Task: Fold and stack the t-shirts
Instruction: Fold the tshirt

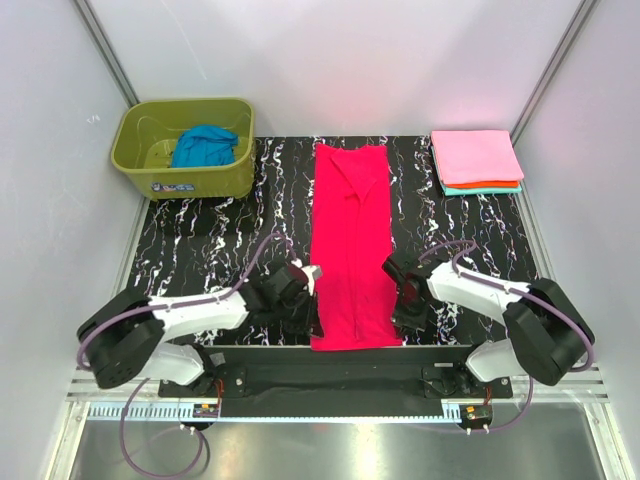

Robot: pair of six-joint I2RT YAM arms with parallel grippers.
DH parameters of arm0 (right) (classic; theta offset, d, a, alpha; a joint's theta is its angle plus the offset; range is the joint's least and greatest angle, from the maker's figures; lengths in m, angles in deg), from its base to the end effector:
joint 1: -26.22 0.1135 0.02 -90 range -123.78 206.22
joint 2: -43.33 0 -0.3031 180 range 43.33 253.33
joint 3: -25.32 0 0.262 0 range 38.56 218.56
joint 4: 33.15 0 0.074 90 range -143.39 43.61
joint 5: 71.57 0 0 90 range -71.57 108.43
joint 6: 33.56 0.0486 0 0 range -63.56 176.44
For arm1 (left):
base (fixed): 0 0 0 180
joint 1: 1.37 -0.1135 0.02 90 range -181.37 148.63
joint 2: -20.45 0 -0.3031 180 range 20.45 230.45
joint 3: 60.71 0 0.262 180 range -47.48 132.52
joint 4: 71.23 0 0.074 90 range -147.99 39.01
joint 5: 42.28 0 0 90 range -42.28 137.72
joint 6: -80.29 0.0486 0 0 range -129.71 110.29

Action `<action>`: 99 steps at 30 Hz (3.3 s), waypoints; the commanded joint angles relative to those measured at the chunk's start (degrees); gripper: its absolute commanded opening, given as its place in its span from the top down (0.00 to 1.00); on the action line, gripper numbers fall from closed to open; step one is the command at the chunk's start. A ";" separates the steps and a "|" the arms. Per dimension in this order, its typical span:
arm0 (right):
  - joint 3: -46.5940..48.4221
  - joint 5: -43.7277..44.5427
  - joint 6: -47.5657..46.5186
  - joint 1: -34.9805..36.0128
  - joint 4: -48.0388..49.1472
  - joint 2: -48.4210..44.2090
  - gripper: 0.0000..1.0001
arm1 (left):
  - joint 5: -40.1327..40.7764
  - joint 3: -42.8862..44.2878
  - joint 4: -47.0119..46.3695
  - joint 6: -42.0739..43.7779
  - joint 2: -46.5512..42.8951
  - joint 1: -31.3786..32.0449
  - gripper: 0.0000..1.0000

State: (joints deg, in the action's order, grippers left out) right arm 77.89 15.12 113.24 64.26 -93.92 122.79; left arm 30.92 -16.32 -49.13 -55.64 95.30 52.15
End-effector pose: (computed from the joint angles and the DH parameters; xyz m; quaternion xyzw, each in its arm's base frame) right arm 0.1583 0.1274 0.1706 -0.1623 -0.9861 -0.0346 0.0075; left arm 0.1313 -0.2012 0.1776 0.1088 0.9318 -0.3317 0.0997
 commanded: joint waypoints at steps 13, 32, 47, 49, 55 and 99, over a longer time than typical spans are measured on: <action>8.12 3.49 -2.91 0.98 -5.20 -0.62 0.93 | 9.47 5.04 9.93 2.07 -3.47 2.38 0.74; 54.87 0.68 -27.18 -17.38 13.95 35.74 0.91 | 1.07 47.55 10.29 17.63 33.85 -24.07 0.76; 72.90 -2.49 -23.57 -19.67 20.37 58.26 0.94 | 0.71 74.73 16.89 20.18 60.67 -29.96 0.77; 75.26 -2.66 -23.31 -19.67 20.37 60.36 0.94 | 0.10 76.59 17.06 20.35 63.04 -30.83 0.77; 77.74 -4.15 -23.40 -20.02 20.28 61.79 0.94 | -2.80 80.12 17.50 20.62 63.68 -32.16 0.76; -7.42 -8.90 -1.69 -11.24 13.25 -12.49 0.54 | -1.48 -1.88 3.71 4.27 -2.43 -12.30 0.51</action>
State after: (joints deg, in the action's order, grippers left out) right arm 71.05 5.44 109.92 52.46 -84.57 110.15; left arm 29.33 -17.13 -39.73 -49.37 92.29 39.54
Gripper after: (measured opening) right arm 0.459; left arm 0.485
